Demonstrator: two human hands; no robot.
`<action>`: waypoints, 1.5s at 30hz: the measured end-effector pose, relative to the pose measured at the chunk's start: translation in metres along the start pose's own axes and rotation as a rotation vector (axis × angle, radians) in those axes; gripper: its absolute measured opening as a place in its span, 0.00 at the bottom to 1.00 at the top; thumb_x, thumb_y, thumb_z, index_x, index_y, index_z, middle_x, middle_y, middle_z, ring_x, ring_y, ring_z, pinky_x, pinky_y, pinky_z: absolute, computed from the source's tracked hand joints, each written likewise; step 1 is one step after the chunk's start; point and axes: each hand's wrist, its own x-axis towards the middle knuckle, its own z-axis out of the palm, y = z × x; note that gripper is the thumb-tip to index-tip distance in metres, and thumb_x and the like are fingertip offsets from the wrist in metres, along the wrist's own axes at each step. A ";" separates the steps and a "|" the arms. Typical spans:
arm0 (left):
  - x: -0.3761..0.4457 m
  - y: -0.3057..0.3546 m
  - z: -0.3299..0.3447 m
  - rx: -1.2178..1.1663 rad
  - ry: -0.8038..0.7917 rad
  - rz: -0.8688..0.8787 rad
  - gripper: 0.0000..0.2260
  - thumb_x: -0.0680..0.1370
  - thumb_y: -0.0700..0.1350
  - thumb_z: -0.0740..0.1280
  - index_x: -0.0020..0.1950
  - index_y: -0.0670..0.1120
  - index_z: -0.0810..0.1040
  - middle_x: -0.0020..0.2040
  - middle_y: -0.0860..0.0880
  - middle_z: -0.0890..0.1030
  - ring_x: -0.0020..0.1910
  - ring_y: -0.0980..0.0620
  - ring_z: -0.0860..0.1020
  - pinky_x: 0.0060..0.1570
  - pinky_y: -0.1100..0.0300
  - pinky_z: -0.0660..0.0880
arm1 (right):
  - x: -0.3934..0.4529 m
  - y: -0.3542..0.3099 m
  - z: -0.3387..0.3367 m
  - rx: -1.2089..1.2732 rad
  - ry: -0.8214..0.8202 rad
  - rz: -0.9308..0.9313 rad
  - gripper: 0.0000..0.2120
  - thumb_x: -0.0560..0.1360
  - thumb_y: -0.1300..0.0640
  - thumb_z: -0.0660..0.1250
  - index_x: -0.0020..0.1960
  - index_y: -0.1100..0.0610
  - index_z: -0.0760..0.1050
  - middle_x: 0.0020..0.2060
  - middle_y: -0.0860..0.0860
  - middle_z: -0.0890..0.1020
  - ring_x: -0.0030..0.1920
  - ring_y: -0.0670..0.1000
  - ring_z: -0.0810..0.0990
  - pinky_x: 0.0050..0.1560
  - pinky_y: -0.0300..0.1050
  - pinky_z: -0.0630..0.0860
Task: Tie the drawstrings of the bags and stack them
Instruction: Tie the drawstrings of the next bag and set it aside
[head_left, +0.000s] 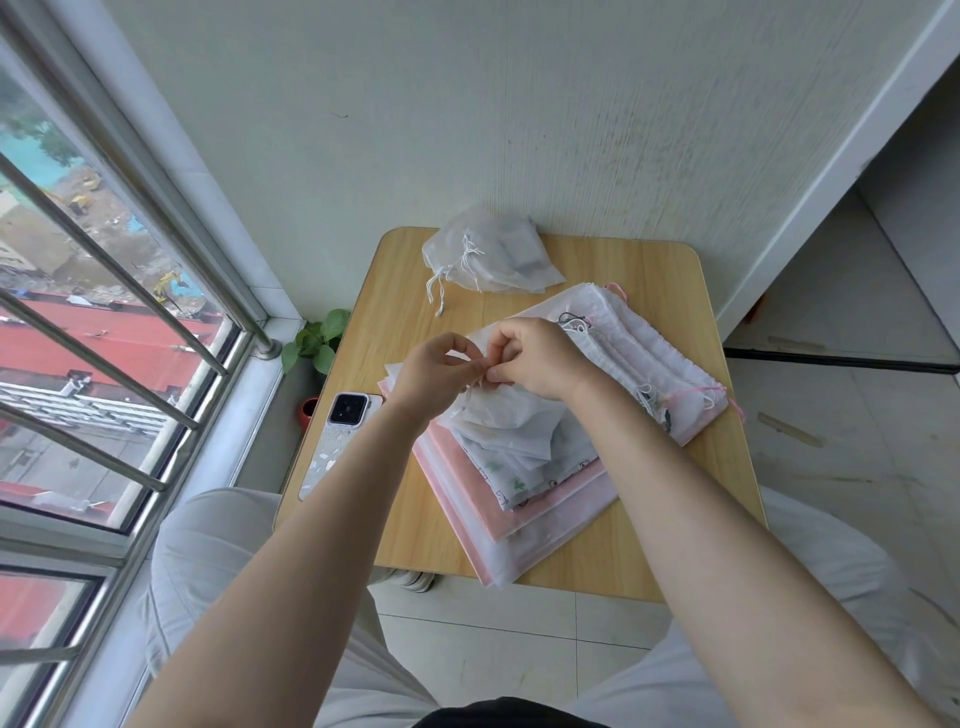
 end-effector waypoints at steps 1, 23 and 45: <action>0.000 0.000 0.000 0.006 -0.005 -0.002 0.06 0.75 0.42 0.73 0.47 0.41 0.79 0.36 0.47 0.82 0.32 0.57 0.77 0.38 0.64 0.75 | 0.000 0.000 -0.001 0.003 0.001 0.002 0.11 0.68 0.69 0.75 0.38 0.56 0.76 0.32 0.50 0.83 0.33 0.44 0.81 0.40 0.37 0.75; -0.001 0.005 -0.003 -0.100 0.023 -0.038 0.08 0.73 0.37 0.73 0.51 0.37 0.80 0.39 0.41 0.84 0.35 0.49 0.79 0.41 0.56 0.79 | 0.001 0.005 0.002 -0.029 0.109 -0.040 0.11 0.69 0.66 0.74 0.38 0.53 0.76 0.33 0.55 0.82 0.34 0.48 0.77 0.40 0.43 0.74; 0.000 0.008 0.005 0.215 0.100 0.064 0.07 0.69 0.39 0.77 0.39 0.49 0.81 0.40 0.50 0.85 0.40 0.54 0.81 0.42 0.62 0.76 | 0.005 -0.004 0.006 -0.537 0.050 -0.045 0.06 0.76 0.62 0.66 0.48 0.58 0.81 0.46 0.55 0.82 0.47 0.56 0.80 0.47 0.47 0.77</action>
